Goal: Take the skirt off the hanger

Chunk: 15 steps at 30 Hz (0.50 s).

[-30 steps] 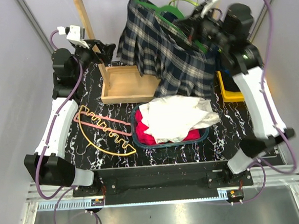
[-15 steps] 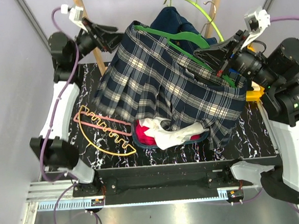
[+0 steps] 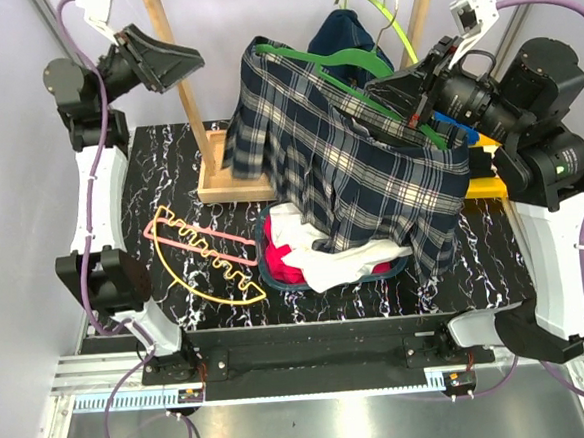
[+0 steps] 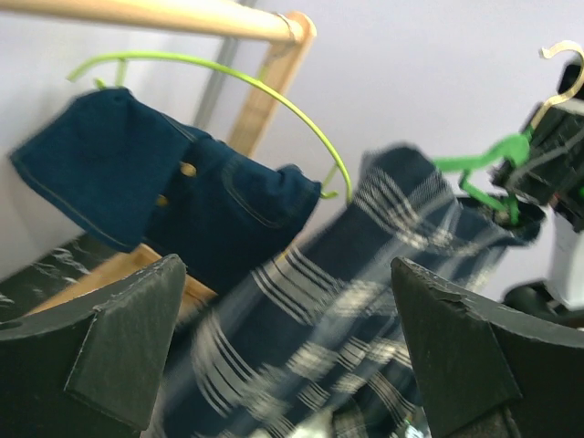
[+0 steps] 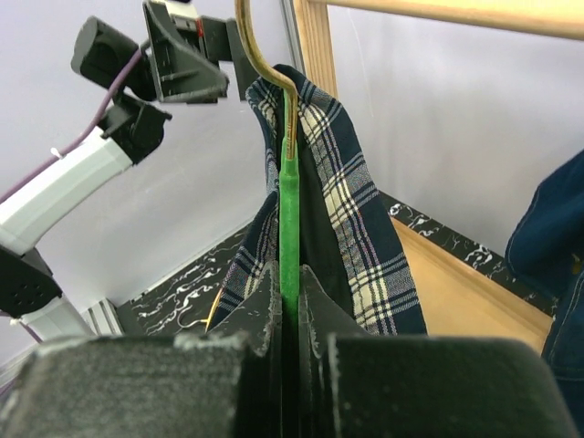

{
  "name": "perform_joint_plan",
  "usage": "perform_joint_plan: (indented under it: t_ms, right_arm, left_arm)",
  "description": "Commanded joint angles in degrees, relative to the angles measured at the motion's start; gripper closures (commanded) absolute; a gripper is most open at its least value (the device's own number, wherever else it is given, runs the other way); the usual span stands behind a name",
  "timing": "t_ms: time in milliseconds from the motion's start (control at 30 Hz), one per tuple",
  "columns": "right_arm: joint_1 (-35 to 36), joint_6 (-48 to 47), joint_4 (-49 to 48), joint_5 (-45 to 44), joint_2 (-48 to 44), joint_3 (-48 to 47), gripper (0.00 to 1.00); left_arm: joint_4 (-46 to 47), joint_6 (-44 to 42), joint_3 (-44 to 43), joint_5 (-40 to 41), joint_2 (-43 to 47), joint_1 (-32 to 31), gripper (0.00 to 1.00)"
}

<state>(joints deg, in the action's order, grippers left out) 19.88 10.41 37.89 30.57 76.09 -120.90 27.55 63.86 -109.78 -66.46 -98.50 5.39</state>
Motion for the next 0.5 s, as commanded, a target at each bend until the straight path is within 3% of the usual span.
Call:
perform_joint_plan:
  t_ms: [0,200,467]
  right_arm:
    - [0.2,0.4,-4.7,1.1,0.5,-6.8,1.00]
    - [0.2,0.2,-3.0,1.0,2.1,-9.8,1.00]
    - [0.2,1.4,-2.1,0.5,2.4,-10.8,1.00]
  left_arm:
    - [9.5,4.1,5.5,-3.2,4.2,-2.3,0.01]
    - [10.9,1.6,8.0,-5.1,3.7,-7.7,0.01]
    - [11.5,2.1,4.0,-6.2,-1.9,-12.7,0.01]
